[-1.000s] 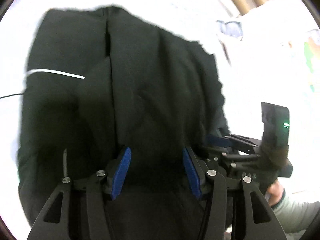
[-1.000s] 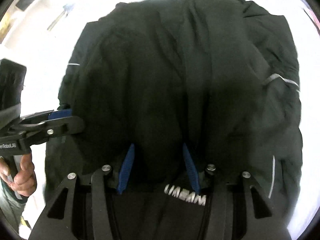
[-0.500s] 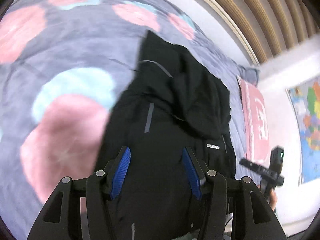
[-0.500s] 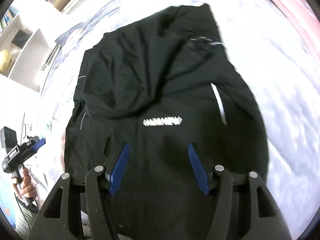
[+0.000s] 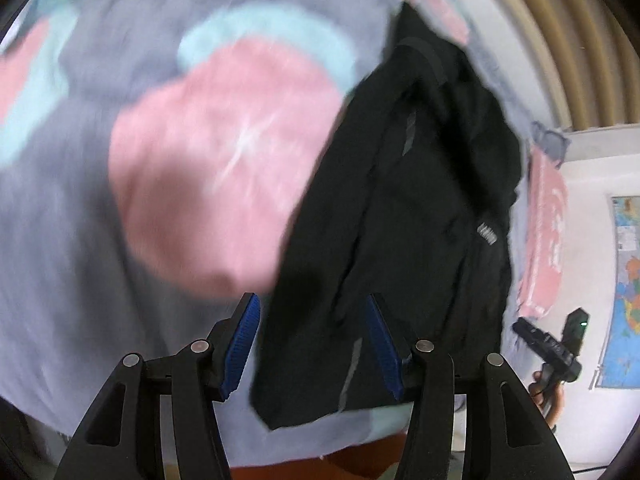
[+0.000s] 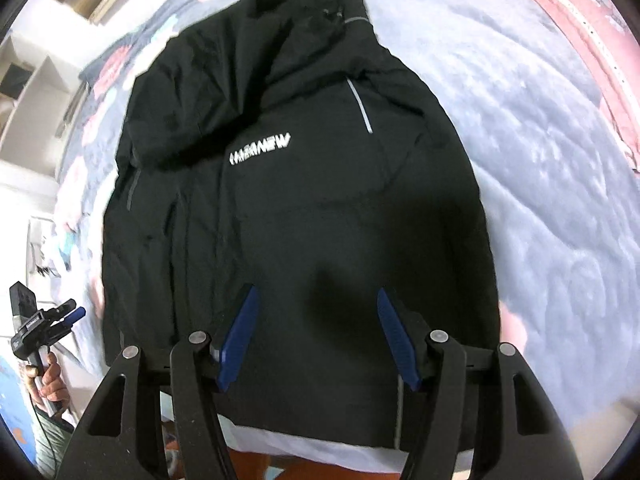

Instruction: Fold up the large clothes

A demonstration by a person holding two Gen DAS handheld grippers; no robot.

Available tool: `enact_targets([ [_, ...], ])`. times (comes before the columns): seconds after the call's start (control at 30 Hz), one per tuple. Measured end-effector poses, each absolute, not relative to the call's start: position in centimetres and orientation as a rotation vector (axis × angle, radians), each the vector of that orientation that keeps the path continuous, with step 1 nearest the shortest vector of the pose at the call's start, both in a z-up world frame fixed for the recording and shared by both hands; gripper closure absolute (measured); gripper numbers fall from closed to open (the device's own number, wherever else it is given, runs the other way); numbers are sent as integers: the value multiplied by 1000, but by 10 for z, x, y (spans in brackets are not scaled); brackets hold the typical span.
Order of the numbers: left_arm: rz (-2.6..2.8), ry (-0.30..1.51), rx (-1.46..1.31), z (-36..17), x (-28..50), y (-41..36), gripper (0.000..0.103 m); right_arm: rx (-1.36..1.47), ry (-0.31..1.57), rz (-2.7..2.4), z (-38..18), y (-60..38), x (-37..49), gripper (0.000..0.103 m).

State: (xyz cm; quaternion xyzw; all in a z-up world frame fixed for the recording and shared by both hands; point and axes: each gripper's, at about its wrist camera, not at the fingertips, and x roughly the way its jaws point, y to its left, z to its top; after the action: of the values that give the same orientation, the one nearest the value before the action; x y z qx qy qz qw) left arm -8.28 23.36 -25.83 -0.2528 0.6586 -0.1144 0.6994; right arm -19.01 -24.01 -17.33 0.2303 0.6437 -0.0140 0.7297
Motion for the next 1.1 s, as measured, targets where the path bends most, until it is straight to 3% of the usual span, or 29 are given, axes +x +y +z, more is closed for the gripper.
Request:
enact_targets([
  [0.23, -277, 1540, -598, -303, -105, 214, 47, 492, 1457, -84, -183, -250, -213, 38],
  [0.63, -521, 1418, -788, -282, -109, 190, 47, 563, 1473, -190, -191, -293, -265, 38],
  [0.8, -439, 1498, -667, -302, -113, 182, 47, 598, 1536, -216, -214, -296, -285, 38],
  [1.1, -500, 1484, -586, -290, -106, 152, 48, 683, 1542, -221, -237, -298, -296, 40],
])
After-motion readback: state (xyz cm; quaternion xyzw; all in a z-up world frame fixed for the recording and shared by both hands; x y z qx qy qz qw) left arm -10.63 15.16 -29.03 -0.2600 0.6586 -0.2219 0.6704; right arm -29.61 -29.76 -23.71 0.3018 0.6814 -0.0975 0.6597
